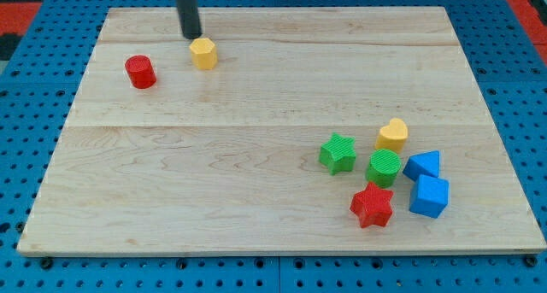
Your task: Push the hexagon into the yellow heart
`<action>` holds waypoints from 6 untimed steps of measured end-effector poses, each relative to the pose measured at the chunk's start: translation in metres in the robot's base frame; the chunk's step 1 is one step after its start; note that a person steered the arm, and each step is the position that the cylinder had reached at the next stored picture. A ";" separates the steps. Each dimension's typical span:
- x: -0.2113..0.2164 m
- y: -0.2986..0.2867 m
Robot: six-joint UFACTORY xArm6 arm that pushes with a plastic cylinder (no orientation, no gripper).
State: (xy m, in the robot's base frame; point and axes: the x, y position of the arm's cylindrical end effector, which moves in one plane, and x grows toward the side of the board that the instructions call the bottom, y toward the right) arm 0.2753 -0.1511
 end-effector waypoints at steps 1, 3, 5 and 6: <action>0.069 0.045; 0.015 -0.006; 0.037 0.083; 0.111 0.163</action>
State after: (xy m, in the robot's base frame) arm 0.3861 0.0115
